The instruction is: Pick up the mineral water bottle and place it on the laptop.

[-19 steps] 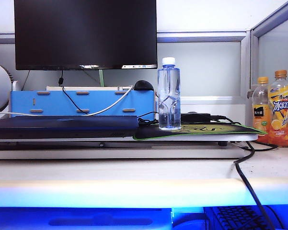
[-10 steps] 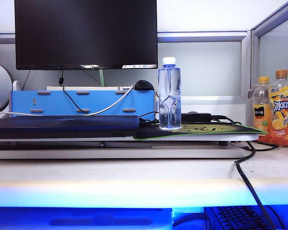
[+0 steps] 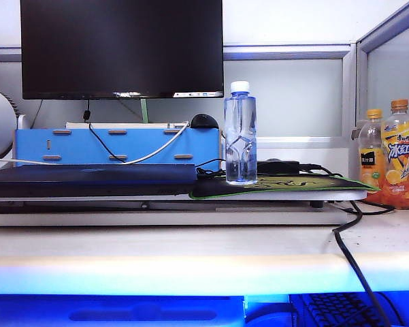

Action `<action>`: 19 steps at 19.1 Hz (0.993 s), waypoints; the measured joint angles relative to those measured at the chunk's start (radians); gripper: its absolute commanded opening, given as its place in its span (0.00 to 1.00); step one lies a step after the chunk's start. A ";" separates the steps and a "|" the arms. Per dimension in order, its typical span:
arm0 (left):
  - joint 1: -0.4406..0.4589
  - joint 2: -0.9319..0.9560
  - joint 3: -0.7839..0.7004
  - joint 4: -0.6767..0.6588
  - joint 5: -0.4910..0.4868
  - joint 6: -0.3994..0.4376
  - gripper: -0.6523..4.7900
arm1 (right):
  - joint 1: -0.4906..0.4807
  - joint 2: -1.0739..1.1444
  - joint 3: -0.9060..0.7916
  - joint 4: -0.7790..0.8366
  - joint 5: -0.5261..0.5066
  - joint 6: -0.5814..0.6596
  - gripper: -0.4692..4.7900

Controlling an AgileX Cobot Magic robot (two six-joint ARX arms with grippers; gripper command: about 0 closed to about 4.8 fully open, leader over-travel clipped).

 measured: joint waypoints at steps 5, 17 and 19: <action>0.000 0.000 0.000 0.000 0.000 0.000 0.12 | -0.003 0.092 0.003 0.022 -0.218 0.065 0.08; 0.000 0.000 0.000 0.000 0.000 0.000 0.12 | 0.181 0.260 0.000 0.058 0.351 -0.319 1.00; 0.000 0.000 0.000 0.000 0.000 0.000 0.12 | 0.253 0.323 0.000 0.176 0.468 -0.332 1.00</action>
